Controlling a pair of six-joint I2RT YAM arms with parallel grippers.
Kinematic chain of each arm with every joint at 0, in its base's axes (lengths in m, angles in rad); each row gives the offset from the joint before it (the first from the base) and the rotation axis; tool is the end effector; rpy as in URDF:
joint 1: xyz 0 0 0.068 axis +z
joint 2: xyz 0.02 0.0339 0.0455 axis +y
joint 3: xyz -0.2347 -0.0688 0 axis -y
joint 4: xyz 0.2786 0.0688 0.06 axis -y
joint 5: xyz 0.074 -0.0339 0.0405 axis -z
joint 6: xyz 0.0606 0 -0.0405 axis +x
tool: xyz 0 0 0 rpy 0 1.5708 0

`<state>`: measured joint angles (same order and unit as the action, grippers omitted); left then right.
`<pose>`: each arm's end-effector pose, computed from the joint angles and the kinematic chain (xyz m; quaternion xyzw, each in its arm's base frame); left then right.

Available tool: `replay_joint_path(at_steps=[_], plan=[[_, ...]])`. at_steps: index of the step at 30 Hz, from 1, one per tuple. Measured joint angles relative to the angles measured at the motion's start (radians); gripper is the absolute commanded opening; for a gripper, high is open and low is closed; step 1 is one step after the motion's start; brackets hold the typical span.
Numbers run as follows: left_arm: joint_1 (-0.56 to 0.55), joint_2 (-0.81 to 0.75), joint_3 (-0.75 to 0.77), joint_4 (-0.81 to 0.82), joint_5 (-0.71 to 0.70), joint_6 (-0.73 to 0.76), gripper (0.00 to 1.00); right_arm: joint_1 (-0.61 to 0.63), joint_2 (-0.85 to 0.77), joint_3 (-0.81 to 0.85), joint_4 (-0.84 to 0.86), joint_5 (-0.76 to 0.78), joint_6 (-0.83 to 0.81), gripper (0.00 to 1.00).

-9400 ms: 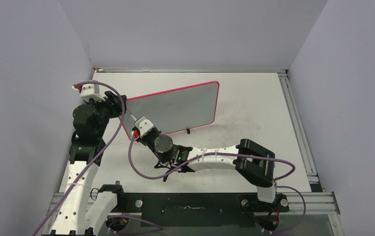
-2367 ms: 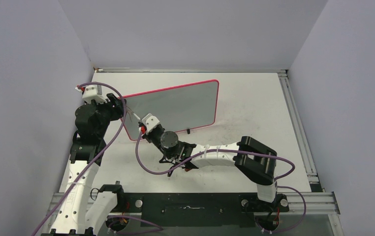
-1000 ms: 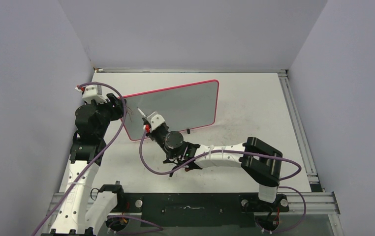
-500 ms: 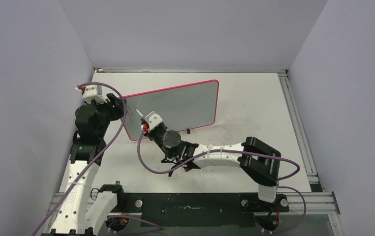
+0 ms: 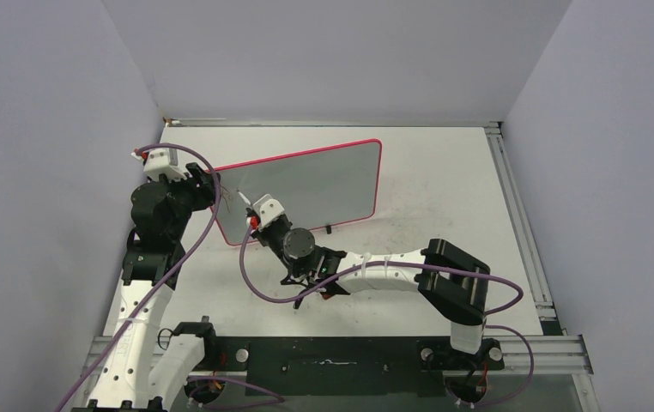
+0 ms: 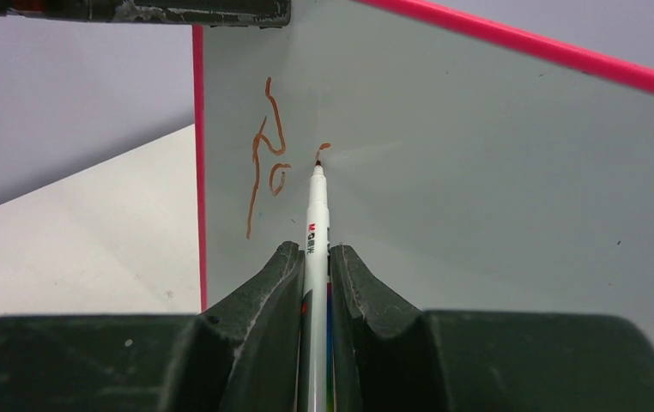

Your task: Write a sentence on the whiteboard

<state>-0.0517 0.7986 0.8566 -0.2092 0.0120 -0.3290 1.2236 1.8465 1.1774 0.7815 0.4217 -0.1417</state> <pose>0.2636 -0.0144 0.3374 -0.1010 0.7517 -0.1278 0.6390 0.1826 0.4317 0.2281 -0.2899 0.6040 0.2560 0.6969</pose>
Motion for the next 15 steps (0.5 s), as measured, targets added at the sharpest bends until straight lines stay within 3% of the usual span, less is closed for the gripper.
replay_joint_path(at_steps=[15], plan=[[-0.001,0.000,0.000,0.000,0.000,0.000,0.53,0.000,0.000,-0.047,-0.024,0.019,0.015,0.05]])
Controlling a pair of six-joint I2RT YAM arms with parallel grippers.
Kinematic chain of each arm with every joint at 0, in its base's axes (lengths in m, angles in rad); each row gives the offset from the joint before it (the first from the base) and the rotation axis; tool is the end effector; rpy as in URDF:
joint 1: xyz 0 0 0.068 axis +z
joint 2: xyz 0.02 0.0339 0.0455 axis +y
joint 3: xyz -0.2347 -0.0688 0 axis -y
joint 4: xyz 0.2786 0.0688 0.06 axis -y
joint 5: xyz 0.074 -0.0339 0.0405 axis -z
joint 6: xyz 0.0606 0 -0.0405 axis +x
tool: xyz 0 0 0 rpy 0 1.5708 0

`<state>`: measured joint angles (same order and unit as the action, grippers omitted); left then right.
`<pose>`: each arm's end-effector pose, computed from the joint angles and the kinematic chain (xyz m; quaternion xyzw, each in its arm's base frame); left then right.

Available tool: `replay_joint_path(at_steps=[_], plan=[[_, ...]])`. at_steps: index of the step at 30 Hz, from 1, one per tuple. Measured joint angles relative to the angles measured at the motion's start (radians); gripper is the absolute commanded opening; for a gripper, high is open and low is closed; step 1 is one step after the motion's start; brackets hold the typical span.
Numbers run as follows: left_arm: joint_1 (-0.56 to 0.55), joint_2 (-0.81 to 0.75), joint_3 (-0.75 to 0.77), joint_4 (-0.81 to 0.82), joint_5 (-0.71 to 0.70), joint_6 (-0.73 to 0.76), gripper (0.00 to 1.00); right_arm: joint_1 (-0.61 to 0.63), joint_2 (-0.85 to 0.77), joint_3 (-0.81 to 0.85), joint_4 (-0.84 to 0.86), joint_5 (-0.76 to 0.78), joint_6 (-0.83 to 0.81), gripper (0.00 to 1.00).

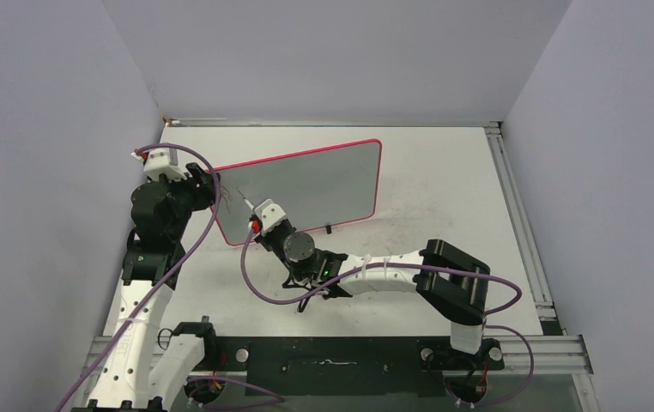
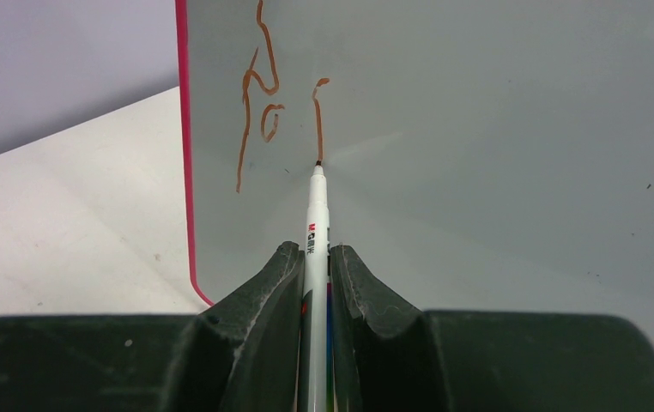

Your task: Write a sentence on the whiteboard

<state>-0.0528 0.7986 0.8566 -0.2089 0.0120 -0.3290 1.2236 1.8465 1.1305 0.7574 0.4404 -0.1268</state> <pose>0.2636 -0.0147 0.3374 -0.1005 0.7517 -0.1281 0.6391 0.1816 0.4258 0.2071 -0.2993 0.6259 0.2381 0.6797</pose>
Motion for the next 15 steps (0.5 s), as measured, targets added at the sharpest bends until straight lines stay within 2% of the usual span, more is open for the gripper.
replay_joint_path(at_steps=[15], plan=[[0.000,0.000,0.000,0.000,0.000,0.000,0.53,0.000,0.017,0.037,-0.021,-0.038,0.005,0.05]])
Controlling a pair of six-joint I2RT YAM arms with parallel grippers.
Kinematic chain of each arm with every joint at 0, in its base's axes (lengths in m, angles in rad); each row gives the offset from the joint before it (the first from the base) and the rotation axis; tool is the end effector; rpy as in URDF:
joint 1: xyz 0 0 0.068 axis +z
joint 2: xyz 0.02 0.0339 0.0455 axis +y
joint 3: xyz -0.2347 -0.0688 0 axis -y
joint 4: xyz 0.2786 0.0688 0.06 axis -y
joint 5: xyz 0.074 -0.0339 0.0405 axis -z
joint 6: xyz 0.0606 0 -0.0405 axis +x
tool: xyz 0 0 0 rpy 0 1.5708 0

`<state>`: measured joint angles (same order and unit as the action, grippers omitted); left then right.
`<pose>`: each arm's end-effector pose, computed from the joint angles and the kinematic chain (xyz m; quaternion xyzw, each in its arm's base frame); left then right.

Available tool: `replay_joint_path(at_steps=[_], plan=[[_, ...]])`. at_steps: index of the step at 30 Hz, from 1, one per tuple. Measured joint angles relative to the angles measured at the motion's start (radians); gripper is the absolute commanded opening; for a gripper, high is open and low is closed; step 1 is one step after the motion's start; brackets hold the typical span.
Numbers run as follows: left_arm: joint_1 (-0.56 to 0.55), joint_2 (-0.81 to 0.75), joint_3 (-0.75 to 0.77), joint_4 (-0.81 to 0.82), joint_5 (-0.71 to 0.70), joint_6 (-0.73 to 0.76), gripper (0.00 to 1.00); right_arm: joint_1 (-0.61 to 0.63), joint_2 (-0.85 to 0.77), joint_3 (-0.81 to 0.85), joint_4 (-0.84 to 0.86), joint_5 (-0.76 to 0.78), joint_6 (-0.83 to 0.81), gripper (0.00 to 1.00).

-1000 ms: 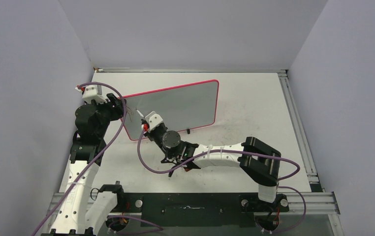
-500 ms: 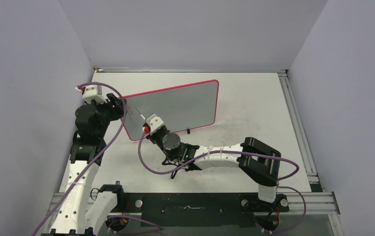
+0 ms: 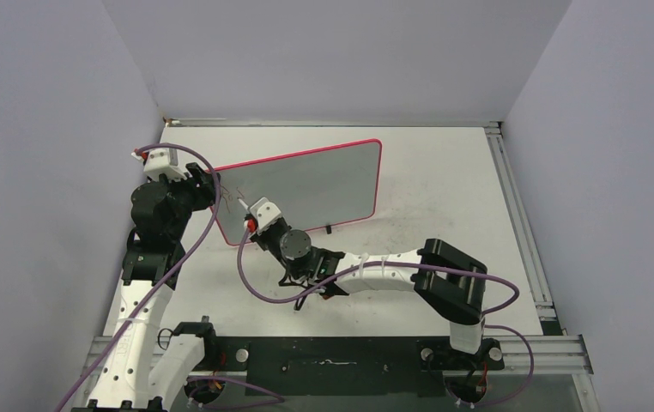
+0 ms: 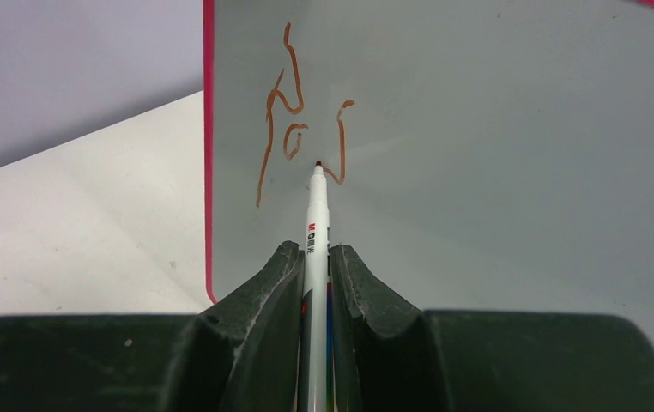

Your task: Write a sentence on the whiteboard

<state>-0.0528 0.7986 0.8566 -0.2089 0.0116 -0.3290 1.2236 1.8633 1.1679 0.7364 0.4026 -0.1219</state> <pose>0.2636 -0.0146 0.3374 -0.1007 0.7517 -0.1280 0.6391 0.1821 0.4336 0.2111 -0.3100 0.6205 0.2520 0.6748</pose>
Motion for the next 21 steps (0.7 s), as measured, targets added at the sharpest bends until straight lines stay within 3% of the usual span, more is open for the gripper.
replay_joint_path(at_steps=[15,21], plan=[[-0.001,0.000,0.000,0.000,0.000,0.000,0.54,0.034,-0.004,-0.024,0.010,-0.016,-0.023,0.05],[-0.004,-0.005,0.000,-0.002,0.000,0.017,0.69,0.059,-0.129,-0.113,-0.024,-0.013,-0.023,0.05]])
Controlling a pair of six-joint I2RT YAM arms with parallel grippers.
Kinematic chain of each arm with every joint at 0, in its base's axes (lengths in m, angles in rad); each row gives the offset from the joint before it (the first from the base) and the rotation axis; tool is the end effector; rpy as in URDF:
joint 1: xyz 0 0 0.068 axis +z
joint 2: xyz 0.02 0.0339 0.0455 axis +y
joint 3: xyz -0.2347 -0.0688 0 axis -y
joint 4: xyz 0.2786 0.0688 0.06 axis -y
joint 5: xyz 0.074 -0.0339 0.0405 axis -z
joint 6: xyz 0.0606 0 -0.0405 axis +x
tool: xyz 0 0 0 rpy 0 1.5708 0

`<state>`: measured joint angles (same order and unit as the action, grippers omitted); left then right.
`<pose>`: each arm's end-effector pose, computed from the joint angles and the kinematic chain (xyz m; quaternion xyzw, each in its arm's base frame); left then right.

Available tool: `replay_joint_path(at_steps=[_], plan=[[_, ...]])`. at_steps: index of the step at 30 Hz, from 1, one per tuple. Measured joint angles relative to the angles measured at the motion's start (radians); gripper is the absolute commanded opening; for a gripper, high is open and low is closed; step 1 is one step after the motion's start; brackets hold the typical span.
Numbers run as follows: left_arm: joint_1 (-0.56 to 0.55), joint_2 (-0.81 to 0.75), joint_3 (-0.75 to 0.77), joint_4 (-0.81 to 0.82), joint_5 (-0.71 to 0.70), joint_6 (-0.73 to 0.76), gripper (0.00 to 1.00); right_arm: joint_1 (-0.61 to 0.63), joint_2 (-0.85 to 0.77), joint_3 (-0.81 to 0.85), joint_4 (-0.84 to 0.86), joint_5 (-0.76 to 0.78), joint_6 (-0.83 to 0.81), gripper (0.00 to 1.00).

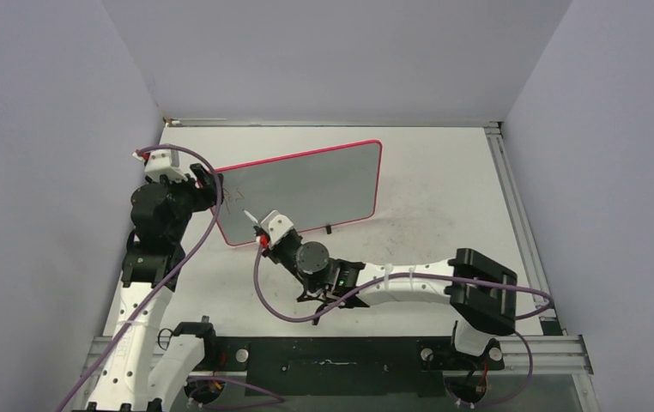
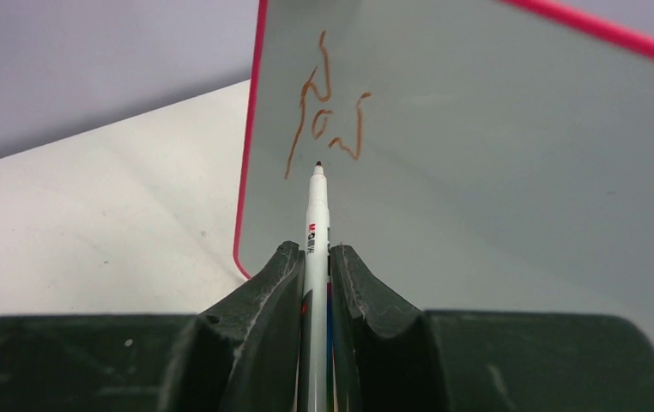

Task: Write a sentence on the whiteboard
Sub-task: Write a sentence on the whiteboard, then move the whiteboard stand to the center of the board.

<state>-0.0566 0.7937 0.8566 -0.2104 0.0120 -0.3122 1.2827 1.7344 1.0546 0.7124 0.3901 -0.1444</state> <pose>0.2624 -0.0156 0.3384 -0.0926 0.7516 -0.1242 0.6412 0.1478 0.4178 0.2208 -0.3413 0.6070 0.2663 0.6664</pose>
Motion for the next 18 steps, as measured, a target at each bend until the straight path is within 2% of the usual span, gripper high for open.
replay_joint_path(at_steps=[4,10,14,18], plan=[[-0.002,-0.030,0.000,-0.021,-0.006,0.021,0.77,-0.001,-0.159,-0.057,-0.065,0.038,0.006,0.05],[-0.025,-0.076,0.060,-0.112,-0.013,0.130,0.78,-0.042,-0.448,-0.140,-0.223,0.115,0.056,0.05],[-0.167,0.007,0.236,-0.192,-0.013,0.253,0.78,-0.128,-0.608,-0.179,-0.367,0.119,0.117,0.05],[-0.310,0.103,0.375,-0.260,0.050,0.357,0.75,-0.214,-0.753,-0.220,-0.490,0.115,0.169,0.05]])
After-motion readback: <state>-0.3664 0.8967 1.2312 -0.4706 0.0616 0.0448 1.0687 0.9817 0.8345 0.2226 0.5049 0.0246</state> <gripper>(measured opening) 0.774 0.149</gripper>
